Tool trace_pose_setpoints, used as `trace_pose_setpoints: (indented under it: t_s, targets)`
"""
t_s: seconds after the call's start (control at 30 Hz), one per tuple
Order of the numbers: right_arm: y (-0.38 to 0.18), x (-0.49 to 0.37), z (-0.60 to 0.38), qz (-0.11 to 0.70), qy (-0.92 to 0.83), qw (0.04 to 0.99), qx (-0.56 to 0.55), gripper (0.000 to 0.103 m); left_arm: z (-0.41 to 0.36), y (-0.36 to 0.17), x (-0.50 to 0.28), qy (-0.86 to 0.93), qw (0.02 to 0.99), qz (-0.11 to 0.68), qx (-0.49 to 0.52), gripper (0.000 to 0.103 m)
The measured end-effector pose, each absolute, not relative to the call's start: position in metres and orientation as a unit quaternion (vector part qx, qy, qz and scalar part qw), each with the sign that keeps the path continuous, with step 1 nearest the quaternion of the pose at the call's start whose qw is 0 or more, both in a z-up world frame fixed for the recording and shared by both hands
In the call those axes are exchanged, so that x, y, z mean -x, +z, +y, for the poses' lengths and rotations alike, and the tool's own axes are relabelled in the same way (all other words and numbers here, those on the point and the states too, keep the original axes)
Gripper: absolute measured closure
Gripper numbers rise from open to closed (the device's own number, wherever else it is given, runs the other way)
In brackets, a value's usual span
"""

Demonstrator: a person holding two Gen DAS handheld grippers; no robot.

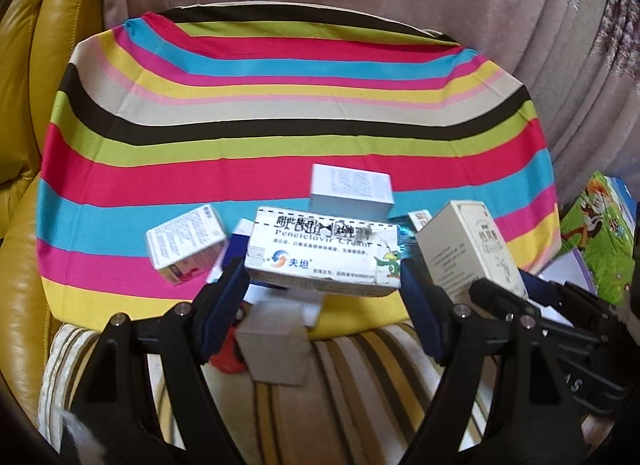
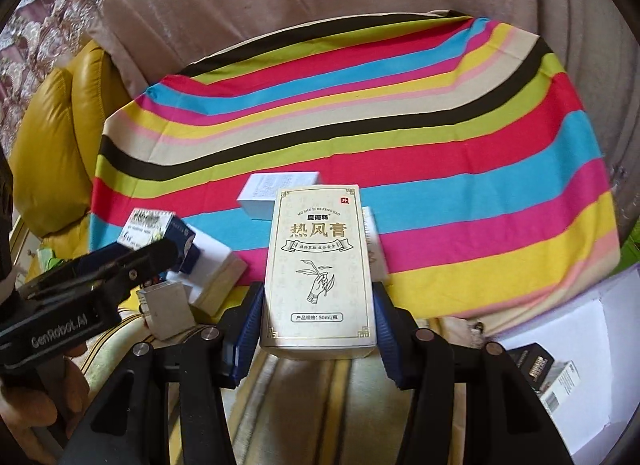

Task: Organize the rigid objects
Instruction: 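Carry both held boxes over the purple-rimmed storage box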

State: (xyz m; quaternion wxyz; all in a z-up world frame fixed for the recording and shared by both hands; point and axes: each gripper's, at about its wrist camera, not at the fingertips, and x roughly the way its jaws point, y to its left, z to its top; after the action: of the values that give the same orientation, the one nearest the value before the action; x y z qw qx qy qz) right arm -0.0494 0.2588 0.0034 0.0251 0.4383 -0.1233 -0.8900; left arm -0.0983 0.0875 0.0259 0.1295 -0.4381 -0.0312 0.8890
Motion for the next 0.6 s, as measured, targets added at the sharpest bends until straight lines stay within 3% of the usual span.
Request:
trace_pose_setpoints:
  t_s: [0.6]
  targets:
    - [0.007, 0.006, 0.318, -0.134, -0.891, -0.038, -0.432, 0.051, 0.150, 0.028, 0.074, 0.867, 0.199, -0.001, 0.456, 0.025]
